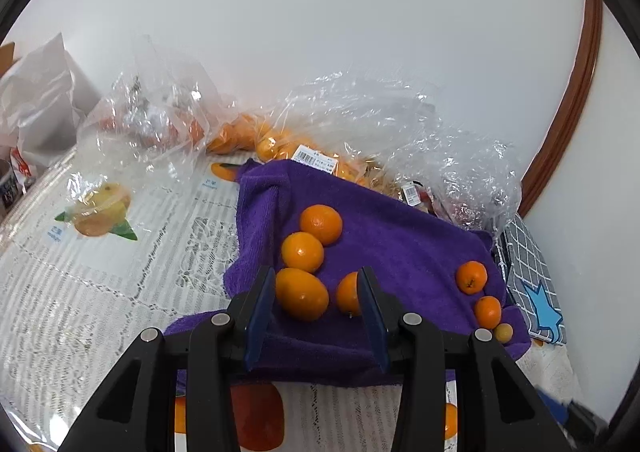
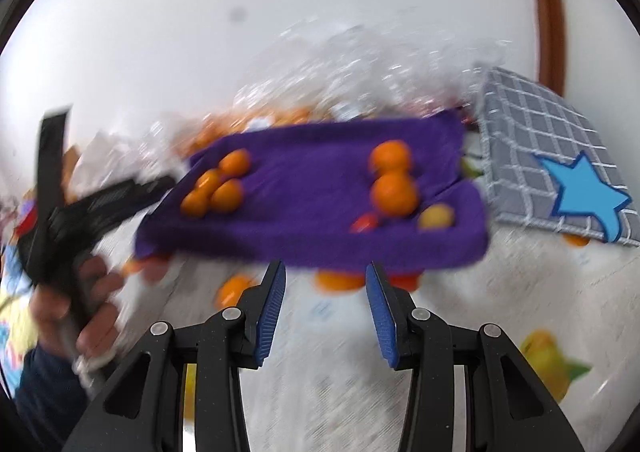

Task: Organize fruits
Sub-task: 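Move the right gripper to a yellow fruit and grasp it, then lift the yellow fruit with the right gripper while the left gripper grasps an orange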

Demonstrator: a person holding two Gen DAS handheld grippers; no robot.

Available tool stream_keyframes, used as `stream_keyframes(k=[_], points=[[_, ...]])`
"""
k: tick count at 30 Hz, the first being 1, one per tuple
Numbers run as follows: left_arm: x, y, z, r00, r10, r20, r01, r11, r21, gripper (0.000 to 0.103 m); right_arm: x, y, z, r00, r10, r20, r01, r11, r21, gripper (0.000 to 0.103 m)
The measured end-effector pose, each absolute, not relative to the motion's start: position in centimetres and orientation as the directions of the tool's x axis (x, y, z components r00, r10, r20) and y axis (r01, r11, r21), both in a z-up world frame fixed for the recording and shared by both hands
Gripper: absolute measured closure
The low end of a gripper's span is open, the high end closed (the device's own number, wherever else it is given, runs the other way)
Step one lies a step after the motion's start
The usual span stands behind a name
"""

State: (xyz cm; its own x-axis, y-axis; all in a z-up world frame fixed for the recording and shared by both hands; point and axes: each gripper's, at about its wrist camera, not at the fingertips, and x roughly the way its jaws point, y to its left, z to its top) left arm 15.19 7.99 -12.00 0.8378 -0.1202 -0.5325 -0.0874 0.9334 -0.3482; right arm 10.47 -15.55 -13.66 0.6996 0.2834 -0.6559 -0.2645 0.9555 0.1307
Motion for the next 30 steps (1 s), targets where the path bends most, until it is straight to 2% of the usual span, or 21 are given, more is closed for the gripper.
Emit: stream_keyframes(k=[3, 8, 14, 16, 17, 18, 25, 30], points=[[14.5, 8.0, -11.6, 0.844, -0.129, -0.521, -0.064, 0.94, -0.336, 0.063, 8.4, -13.4, -14.5, 0.679, 0.296, -0.671, -0.308, 0.946, 0.106, 0.06], [13.1, 8.8, -11.5, 0.848, -0.125, -0.515, -0.054, 0.946, -0.319, 0.063, 6.9, -11.4, -16.1, 0.62, 0.337, -0.709, -0.339, 0.93, 0.145, 0.06], [12.5, 10.4, -11.3, 0.849, -0.158, -0.505, -0.056, 0.922, -0.383, 0.063, 7.3, -9.5, -17.0, 0.578, 0.323, -0.749, -0.357, 0.926, 0.124, 0.06], [12.4, 10.6, -11.1, 0.851, -0.165, -0.499, -0.053, 0.917, -0.395, 0.063, 7.7, -8.9, -17.5, 0.57, 0.287, -0.77, -0.348, 0.933, 0.091, 0.068], [12.4, 10.5, -11.1, 0.85, -0.164, -0.5, -0.054, 0.918, -0.393, 0.063, 7.8, -8.7, -17.7, 0.566, 0.277, -0.777, -0.347, 0.934, 0.081, 0.076], [12.4, 10.4, -11.2, 0.849, -0.163, -0.502, -0.052, 0.921, -0.387, 0.063, 7.8, -8.6, -17.8, 0.566, 0.263, -0.782, -0.343, 0.937, 0.067, 0.076], [12.4, 8.9, -11.1, 0.845, -0.164, -0.509, -0.016, 0.943, -0.331, 0.063, 7.4, -10.3, -17.2, 0.591, 0.266, -0.762, -0.31, 0.946, 0.09, 0.076], [12.3, 7.5, -11.1, 0.834, -0.204, -0.512, 0.039, 0.948, -0.315, 0.063, 7.8, -13.4, -16.5, 0.654, 0.18, -0.735, -0.23, 0.973, 0.034, 0.076]])
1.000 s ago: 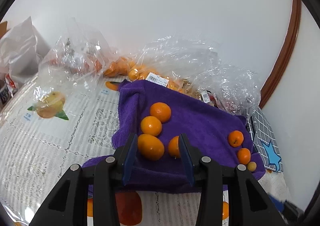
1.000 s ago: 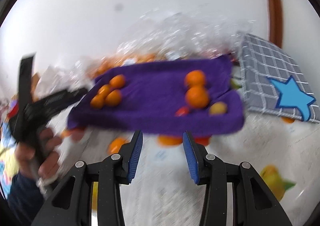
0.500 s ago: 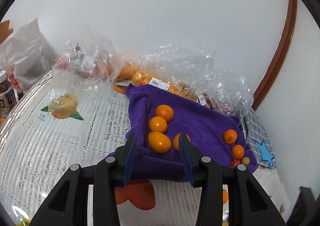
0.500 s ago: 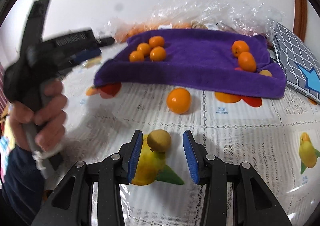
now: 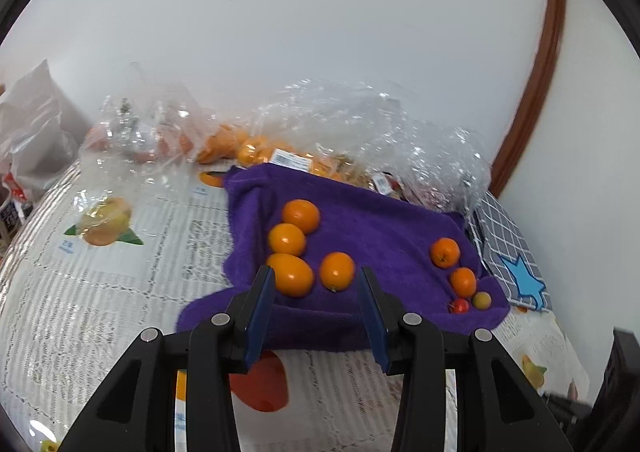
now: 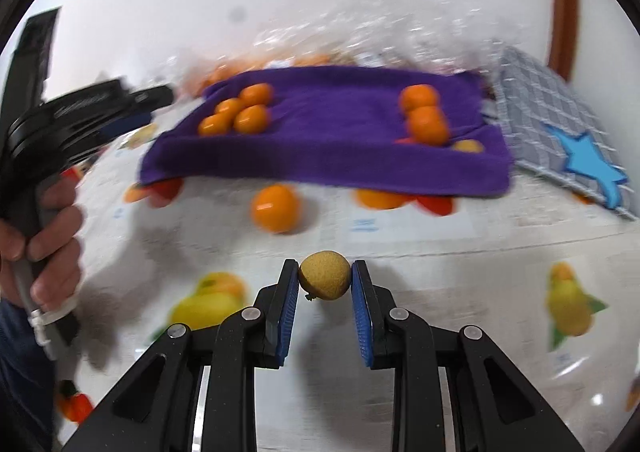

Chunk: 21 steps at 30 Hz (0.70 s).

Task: Organize fruits
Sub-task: 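Lift the yellow fruit with the right gripper while the left gripper grasps an orange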

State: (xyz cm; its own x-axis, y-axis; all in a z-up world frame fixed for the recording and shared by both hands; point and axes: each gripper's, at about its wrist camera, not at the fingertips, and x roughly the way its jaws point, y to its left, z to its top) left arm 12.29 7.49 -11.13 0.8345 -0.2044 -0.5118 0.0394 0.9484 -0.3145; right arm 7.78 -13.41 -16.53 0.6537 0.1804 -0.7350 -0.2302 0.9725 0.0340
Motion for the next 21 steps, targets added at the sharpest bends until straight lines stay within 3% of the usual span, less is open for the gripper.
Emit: stream_keyframes(k=[9, 21], points=[[12.2, 4.1, -12.2, 0.758, -0.361, -0.543, 0.201, 0.922, -0.331, 0.063, 8.9, -19.5, -16.4, 0.695, 0.023, -0.719, -0.103, 0.992, -0.068, 0.076], [11.6, -0.8, -14.1, 0.646, -0.454, -0.614, 0.355, 0.89, -0.286, 0.063, 9.0, -23.5, -16.5, 0.691, 0.124, -0.712, -0.095, 0.992, 0.08, 0.076]])
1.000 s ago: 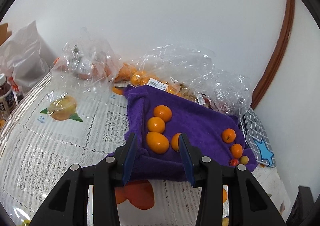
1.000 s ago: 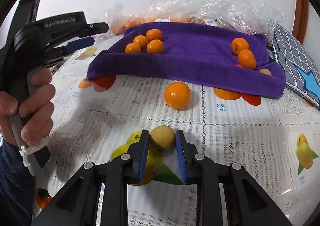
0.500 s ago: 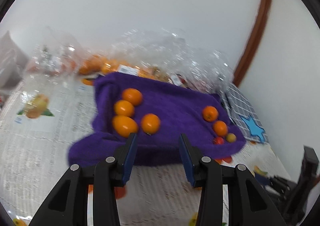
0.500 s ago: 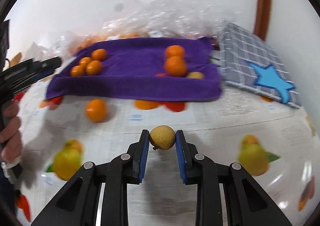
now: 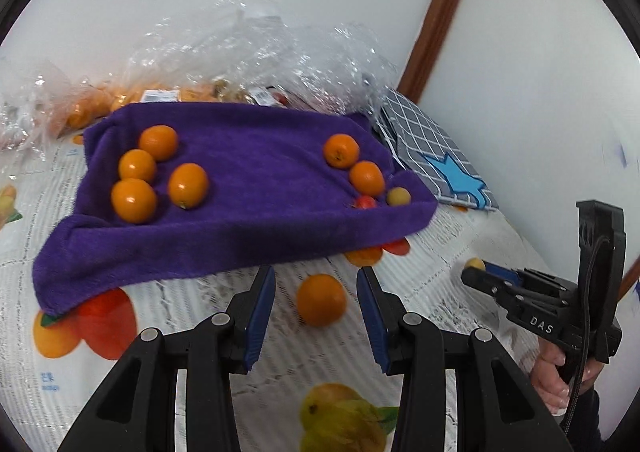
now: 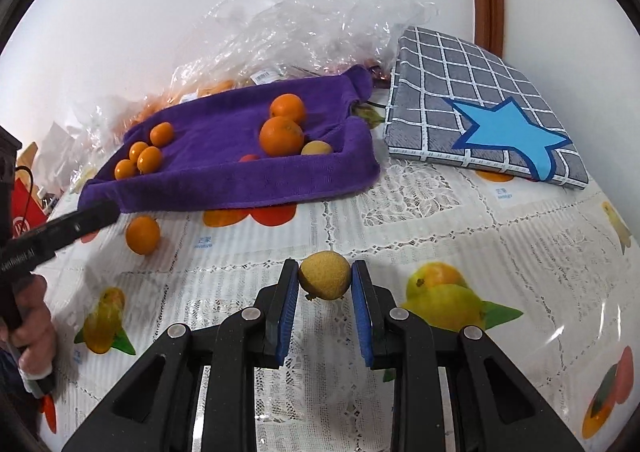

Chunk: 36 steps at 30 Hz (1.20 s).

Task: Organize fruits
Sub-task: 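Lift the yellow fruit with the right gripper while the left gripper grasps an orange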

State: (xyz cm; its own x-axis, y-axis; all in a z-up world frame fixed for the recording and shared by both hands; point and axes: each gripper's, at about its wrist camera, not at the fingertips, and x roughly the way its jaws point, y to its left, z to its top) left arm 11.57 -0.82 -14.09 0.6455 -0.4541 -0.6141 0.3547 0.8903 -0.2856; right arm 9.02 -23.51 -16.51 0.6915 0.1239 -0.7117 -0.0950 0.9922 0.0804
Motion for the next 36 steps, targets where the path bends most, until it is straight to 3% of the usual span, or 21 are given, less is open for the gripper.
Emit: stream_keyframes(k=[15, 20, 36], points=[[13.2, -3.3, -16.0, 0.568, -0.383, -0.729, 0.309, 0.92, -0.242, 0.063, 8.9, -23.7, -16.4, 0.695, 0.168, -0.699, -0.122, 0.986, 0.116, 0.076], [13.3, -3.6, -16.0, 0.567, -0.376, -0.733, 0.311, 0.922, -0.233, 0.073, 8.8, -23.7, -16.4, 0.693, 0.181, -0.698, -0.133, 0.984, 0.123, 0.076], [11.8, 0.1, -13.6, 0.715, -0.394, -0.577, 0.233, 0.913, -0.335, 0.073, 8.6, -23.9, -16.3, 0.701, 0.196, -0.686, -0.133, 0.981, 0.144, 0.076]])
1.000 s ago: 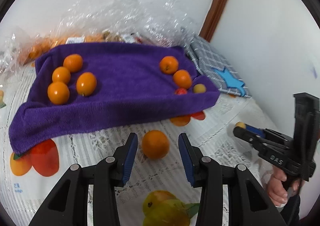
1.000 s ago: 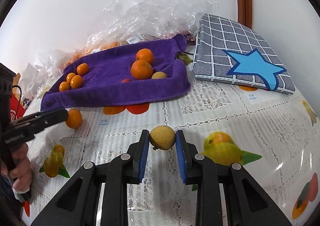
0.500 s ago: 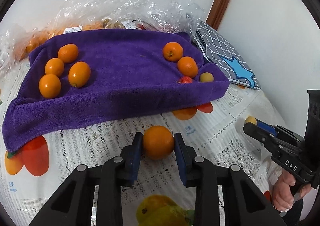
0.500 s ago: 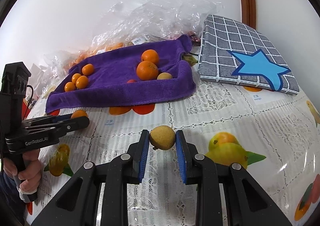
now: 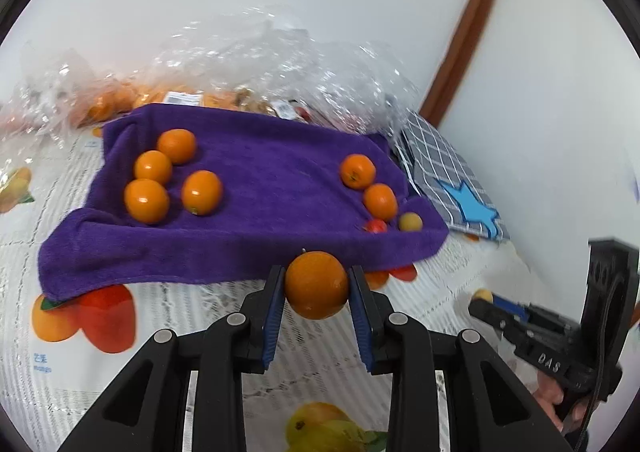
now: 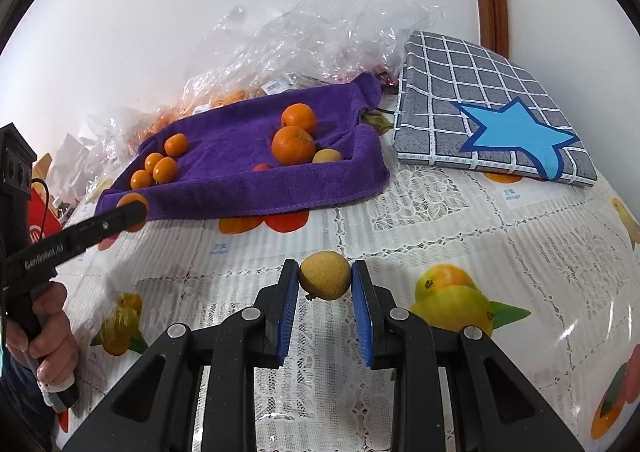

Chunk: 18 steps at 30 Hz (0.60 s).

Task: Organize fruits
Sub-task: 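Carry both held fruits over the purple towel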

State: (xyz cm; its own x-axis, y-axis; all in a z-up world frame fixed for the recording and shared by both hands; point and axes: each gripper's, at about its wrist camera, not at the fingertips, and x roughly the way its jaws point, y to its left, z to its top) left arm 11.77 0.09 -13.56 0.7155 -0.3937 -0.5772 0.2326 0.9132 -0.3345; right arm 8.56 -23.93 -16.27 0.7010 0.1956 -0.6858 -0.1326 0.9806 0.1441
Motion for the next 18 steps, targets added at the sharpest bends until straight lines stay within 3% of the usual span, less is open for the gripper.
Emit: stream_keyframes(k=[9, 18], points=[[11.7, 3.2, -12.2, 0.783, -0.336, -0.523, 0.165, 0.923, -0.347, 0.073, 9.3, -23.0, -14.3, 0.707, 0.265, -0.655, -0.18, 0.964, 0.196, 0.076], [12.6, 7.0, -12.0, 0.826, -0.231, -0.513, 0.037, 0.932, -0.36, 0.073, 13.6, -18.5, -9.6, 0.757, 0.271, -0.595, -0.276, 0.957, 0.084, 0.076]])
